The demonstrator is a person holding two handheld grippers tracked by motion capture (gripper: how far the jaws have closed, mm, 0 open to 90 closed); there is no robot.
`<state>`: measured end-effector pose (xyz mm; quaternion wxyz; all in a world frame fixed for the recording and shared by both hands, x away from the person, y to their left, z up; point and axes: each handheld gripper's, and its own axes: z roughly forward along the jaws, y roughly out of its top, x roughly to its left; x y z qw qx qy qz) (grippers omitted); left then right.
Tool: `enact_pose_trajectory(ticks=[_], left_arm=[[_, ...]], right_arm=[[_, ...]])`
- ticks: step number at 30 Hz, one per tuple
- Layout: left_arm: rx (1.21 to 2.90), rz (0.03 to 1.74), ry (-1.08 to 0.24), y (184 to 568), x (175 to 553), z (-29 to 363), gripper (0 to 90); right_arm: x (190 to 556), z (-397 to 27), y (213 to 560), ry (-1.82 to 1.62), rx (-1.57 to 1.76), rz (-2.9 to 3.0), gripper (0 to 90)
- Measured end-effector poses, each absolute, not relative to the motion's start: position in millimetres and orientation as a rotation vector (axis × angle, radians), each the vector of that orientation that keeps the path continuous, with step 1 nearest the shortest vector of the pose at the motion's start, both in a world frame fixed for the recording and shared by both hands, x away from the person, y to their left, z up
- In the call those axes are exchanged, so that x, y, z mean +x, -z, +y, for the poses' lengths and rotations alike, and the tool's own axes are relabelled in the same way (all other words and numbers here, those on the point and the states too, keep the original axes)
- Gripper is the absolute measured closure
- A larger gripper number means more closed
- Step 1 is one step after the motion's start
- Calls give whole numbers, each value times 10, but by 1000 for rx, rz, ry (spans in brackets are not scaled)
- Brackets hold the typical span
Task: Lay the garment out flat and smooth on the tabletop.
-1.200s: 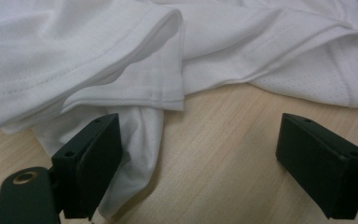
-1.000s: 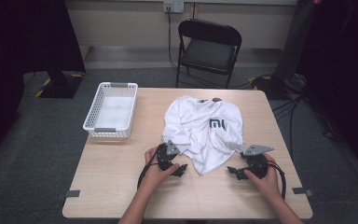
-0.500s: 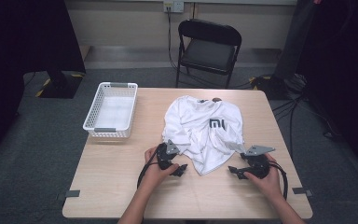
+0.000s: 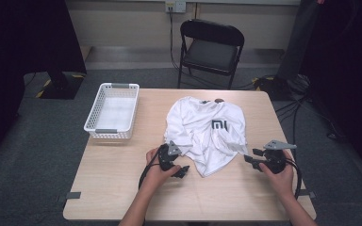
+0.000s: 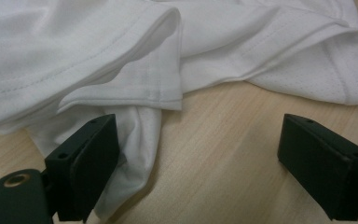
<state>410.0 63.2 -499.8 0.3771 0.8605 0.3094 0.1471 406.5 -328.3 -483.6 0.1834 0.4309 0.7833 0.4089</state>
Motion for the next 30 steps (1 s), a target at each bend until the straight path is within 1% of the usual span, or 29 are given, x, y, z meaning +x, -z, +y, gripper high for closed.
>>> enact_pose_trajectory(ticks=[2, 4, 5, 7, 8, 11, 18, 21, 25, 26, 27, 29, 30], left_arm=[[2201, 790, -375, 4998, 4102, 632, 123], [2203, 784, -372, 4998, 4108, 634, 121], [2204, 784, -372, 4998, 4110, 634, 120], [2204, 783, -372, 4998, 4111, 634, 119], [2204, 784, -371, 4998, 4111, 634, 119], [2204, 783, -371, 4998, 4112, 634, 118], [2205, 783, -372, 4998, 4112, 634, 117], [2205, 783, -371, 4998, 4113, 634, 118], [2205, 782, -371, 4998, 4113, 634, 117], [2205, 782, -371, 4998, 4113, 634, 117], [2206, 782, -371, 4998, 4113, 634, 116], [2206, 782, -372, 4998, 4113, 634, 117], [2206, 782, -372, 4998, 4113, 634, 117]], right_arm=[[4098, -3318, 4823, -1157, 1229, 2202, 554], [4150, -3357, 4808, -1173, 1244, 2194, 587], [4210, -3380, 4796, -1146, 1261, 2184, 661], [4246, -3385, 4793, -1131, 1273, 2174, 668], [4277, -3389, 4793, -1125, 1280, 2171, 708], [4446, -3377, 4818, -1078, 1303, 2154, 739], [4678, -3340, 4905, -1052, 1334, 2127, 726], [4719, -3349, 4922, -1090, 1341, 2133, 738], [4743, -3331, 4966, -1059, 1355, 2157, 744], [4737, -3327, 4973, -1066, 1347, 2151, 743], [4739, -3326, 4984, -1127, 1360, 2165, 721], [4739, -3317, 4986, -1124, 1349, 2167, 710], [4740, -3304, 4985, -1116, 1334, 2174, 734]])
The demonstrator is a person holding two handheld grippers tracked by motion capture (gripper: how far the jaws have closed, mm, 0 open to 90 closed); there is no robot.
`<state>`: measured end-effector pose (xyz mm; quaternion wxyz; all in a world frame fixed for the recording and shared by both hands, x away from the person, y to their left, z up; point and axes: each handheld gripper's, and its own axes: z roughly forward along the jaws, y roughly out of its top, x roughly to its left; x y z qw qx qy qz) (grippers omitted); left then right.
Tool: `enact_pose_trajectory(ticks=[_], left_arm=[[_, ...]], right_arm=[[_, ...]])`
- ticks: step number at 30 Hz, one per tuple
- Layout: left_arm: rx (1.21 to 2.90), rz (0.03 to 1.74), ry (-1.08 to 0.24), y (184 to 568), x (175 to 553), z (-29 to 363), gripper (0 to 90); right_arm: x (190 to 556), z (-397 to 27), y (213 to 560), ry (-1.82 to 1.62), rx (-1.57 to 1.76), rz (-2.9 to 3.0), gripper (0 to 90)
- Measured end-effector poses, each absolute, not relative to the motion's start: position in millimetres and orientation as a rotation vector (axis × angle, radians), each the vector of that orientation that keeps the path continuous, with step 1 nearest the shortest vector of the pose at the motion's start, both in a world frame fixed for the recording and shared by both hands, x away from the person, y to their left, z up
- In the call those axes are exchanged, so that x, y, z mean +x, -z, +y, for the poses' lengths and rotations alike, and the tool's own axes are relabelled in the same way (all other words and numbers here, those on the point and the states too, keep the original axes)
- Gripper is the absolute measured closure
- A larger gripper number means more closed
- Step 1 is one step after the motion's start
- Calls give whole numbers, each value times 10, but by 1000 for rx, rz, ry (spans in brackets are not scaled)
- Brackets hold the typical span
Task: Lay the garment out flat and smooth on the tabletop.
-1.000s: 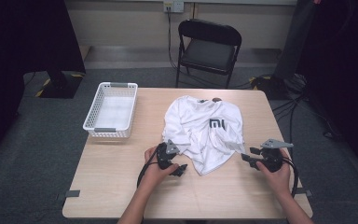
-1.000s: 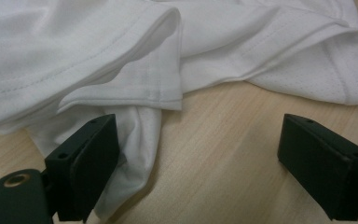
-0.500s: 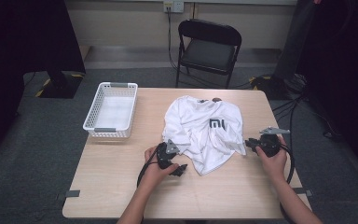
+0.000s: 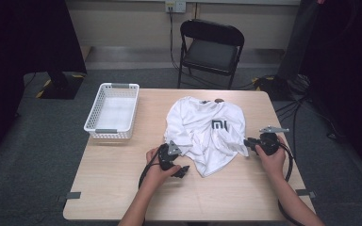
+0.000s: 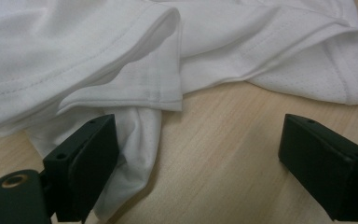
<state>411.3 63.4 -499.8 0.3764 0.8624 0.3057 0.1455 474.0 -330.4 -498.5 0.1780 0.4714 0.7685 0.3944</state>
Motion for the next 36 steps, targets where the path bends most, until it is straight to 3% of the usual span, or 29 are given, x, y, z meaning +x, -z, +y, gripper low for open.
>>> enact_pose_trajectory(ticks=[2, 19, 36], left_arm=[[2206, 782, -372, 4998, 4113, 634, 116], [2206, 782, -372, 4998, 4113, 634, 116], [2206, 781, -373, 4998, 4112, 633, 117]], right_arm=[[4750, -3268, 4975, -1096, 1311, 2195, 884], [4656, -3805, 4880, -1123, 1409, 2104, 891], [4728, -3902, 4912, -1121, 1394, 2110, 891]])
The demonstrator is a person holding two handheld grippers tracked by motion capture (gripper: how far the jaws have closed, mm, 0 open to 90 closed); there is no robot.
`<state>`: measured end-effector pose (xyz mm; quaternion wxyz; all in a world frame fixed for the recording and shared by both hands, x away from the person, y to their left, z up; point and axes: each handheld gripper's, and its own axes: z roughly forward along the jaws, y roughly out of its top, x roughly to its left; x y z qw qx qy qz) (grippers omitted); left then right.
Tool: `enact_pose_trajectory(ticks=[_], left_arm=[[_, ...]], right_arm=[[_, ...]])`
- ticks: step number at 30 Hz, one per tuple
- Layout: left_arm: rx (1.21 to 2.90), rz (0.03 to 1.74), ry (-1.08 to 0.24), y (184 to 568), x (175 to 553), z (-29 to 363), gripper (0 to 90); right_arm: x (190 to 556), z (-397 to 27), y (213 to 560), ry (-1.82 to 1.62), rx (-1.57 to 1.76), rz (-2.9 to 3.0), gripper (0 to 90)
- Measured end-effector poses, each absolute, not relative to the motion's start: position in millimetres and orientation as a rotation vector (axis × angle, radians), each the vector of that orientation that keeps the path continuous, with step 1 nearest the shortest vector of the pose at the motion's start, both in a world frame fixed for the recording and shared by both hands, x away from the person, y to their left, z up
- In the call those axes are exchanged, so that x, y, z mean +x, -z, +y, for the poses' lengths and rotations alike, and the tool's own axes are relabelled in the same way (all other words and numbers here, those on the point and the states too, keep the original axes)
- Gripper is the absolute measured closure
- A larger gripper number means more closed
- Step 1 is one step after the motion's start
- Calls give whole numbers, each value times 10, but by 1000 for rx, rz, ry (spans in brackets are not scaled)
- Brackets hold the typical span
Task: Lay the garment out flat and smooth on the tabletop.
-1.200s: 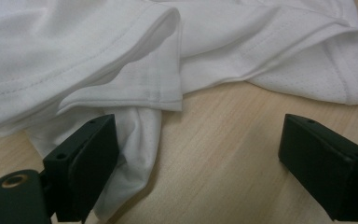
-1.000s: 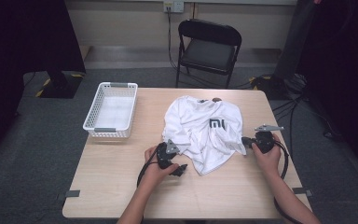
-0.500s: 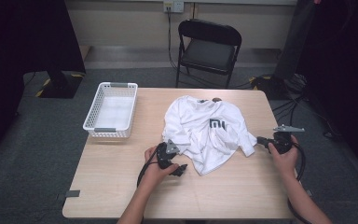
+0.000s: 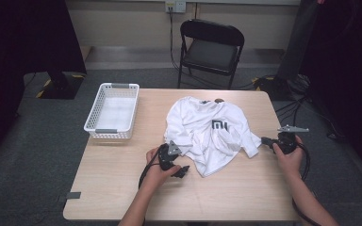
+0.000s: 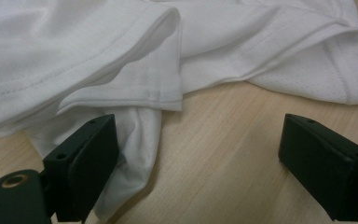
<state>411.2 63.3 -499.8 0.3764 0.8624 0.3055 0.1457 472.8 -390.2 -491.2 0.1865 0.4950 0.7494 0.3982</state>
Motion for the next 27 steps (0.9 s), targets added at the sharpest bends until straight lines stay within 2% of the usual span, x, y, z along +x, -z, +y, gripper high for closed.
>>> enact_pose_trajectory(ticks=[27], left_arm=[[2206, 781, -372, 4998, 4113, 634, 116]], right_arm=[[4896, -4411, 4795, -987, 1445, 2031, 891]])
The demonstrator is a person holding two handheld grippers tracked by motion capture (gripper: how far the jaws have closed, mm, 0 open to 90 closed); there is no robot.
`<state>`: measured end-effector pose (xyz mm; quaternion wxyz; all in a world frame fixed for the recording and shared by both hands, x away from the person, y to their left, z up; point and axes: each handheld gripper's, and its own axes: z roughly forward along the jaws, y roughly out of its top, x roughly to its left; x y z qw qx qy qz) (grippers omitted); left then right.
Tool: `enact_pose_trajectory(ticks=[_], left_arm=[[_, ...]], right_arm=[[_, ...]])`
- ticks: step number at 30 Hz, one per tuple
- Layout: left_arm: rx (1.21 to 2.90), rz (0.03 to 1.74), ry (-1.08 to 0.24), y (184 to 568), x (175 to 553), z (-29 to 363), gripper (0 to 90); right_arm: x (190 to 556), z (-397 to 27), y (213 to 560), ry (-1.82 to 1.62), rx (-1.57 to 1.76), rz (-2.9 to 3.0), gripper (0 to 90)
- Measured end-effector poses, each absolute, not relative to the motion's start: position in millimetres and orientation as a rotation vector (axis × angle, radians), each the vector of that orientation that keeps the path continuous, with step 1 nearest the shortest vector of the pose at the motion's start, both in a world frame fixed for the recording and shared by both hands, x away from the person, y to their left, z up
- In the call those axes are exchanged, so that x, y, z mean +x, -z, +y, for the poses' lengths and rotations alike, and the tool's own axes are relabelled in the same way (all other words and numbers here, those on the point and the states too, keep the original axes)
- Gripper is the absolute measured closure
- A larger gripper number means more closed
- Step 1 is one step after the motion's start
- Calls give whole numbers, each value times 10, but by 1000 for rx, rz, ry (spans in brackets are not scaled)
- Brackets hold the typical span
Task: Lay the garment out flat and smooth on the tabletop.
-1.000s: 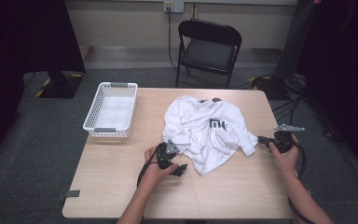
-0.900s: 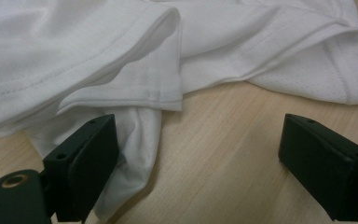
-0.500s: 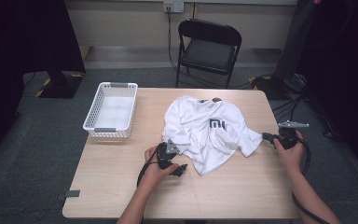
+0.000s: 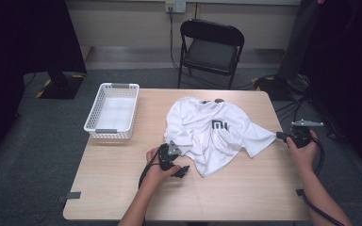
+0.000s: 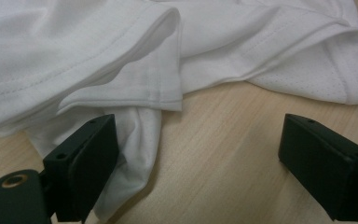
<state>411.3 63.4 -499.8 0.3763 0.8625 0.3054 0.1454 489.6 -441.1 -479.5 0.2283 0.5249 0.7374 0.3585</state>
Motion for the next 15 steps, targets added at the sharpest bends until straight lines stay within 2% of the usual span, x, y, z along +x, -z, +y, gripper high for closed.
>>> enact_pose_trajectory(ticks=[15], left_arm=[[2208, 778, -372, 4998, 4114, 635, 116]], right_arm=[[5107, -4666, 4731, -837, 1523, 1951, 872]])
